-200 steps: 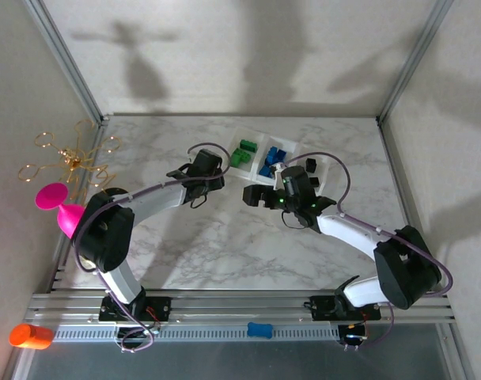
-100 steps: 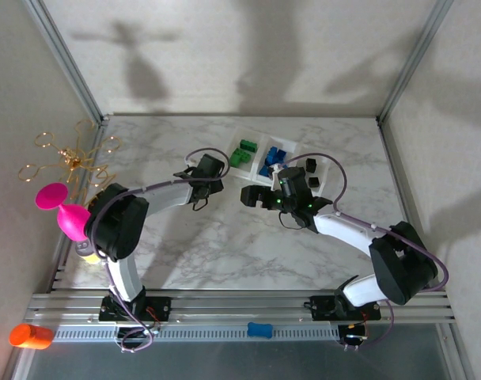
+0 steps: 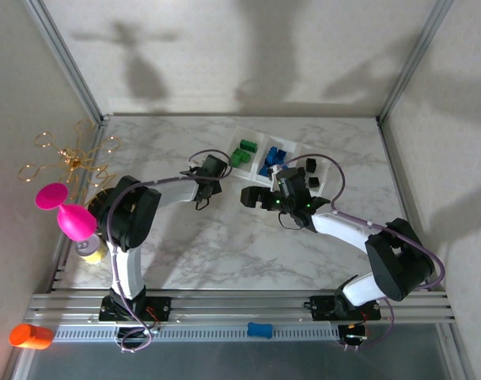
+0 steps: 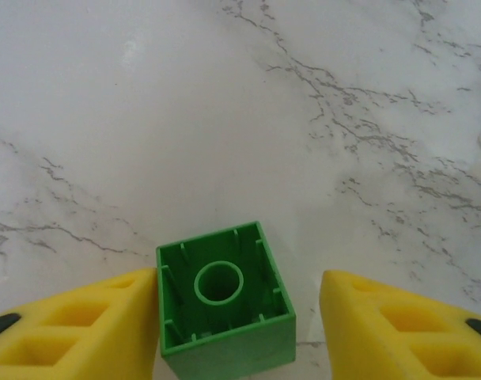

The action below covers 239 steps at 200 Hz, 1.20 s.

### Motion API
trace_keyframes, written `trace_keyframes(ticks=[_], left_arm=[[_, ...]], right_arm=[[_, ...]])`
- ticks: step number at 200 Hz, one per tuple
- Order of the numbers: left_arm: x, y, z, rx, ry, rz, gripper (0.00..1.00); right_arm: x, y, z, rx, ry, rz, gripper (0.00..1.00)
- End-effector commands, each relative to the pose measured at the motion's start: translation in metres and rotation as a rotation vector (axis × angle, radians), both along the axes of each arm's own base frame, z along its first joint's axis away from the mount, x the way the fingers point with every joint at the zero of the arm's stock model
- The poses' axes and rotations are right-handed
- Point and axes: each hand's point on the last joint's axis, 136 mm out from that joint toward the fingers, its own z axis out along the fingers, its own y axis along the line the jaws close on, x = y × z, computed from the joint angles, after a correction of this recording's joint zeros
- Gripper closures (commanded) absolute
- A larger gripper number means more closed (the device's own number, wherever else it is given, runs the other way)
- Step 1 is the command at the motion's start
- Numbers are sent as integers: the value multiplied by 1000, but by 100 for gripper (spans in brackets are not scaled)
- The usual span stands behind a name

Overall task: Sort the legos into containers by color
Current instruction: Pick up the lego from the center of the table, then place the lego in the container.

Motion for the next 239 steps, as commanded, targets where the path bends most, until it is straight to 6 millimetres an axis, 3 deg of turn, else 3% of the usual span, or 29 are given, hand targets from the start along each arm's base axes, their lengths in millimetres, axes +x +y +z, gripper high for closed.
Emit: trace_keyframes(ticks=[1,32,103,172,239], left_arm=[[8,8,2,34,-16,14,51],[7,8,2,39,-14,-2,59],[0,1,35,-6,-75,-50,71],[5,-43,93,-46,-178,-195,73],[47,-86,116,-81,-251,-289,75]], right_arm=[[7,6,9,-2,-30,2,1],[8,4,12,-9,-37,-4,1],[16,-7,28,61,-32,-39,1],[19,-36,46,41,-73,-103,1],[25,-57,53,70,-94,-152,1]])
